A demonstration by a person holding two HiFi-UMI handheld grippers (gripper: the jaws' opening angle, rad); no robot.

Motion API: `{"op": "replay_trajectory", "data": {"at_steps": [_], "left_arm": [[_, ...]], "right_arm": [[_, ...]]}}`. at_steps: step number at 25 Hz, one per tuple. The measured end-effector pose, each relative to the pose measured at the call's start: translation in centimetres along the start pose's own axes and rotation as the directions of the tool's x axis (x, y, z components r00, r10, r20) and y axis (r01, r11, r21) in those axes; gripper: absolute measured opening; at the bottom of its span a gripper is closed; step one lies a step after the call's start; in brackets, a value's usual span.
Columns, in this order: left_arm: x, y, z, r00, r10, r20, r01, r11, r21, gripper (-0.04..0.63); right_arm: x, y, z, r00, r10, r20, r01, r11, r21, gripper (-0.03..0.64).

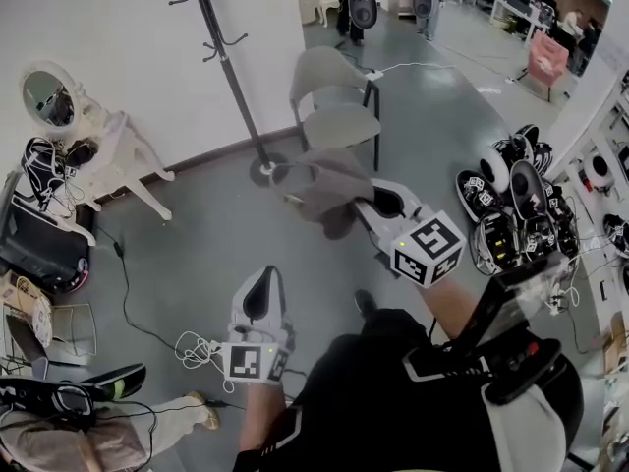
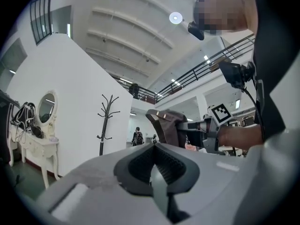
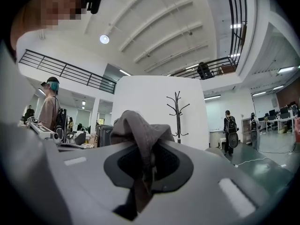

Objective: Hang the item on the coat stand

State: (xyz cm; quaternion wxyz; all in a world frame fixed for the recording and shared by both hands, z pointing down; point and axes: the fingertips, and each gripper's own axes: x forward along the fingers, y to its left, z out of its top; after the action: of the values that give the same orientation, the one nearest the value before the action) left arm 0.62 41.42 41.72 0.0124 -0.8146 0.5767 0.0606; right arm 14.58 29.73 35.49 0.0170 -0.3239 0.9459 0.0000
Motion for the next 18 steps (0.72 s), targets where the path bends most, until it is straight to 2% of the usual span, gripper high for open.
{"op": "replay_trajectory", "data": {"at_steps": [6, 11, 18], "left_arm": [[2.4, 3.2, -0.4, 0.997, 0.068, -0.021, -0.068, 0.997, -0.023, 0.020], [5.8, 4.8, 0.9, 0.998, 0.054, -0.030, -0.054, 0.999, -0.002, 0.020], [11.2, 7.0, -0.1, 0.994, 0.082, -0.067, -0.082, 0.997, -0.003, 0.020]], "right_arm": [[3.0, -1.3, -0.3, 1.000, 0.025, 0.002, -0.025, 1.000, 0.015, 0.034], [6.4, -4.0, 0.8, 0.999, 0.020, 0.034, -0.021, 1.000, 0.023, 0.034], [10.2, -7.4, 1.0, 0.995, 0.081, 0.054, -0.081, 0.997, 0.006, 0.034]]}}
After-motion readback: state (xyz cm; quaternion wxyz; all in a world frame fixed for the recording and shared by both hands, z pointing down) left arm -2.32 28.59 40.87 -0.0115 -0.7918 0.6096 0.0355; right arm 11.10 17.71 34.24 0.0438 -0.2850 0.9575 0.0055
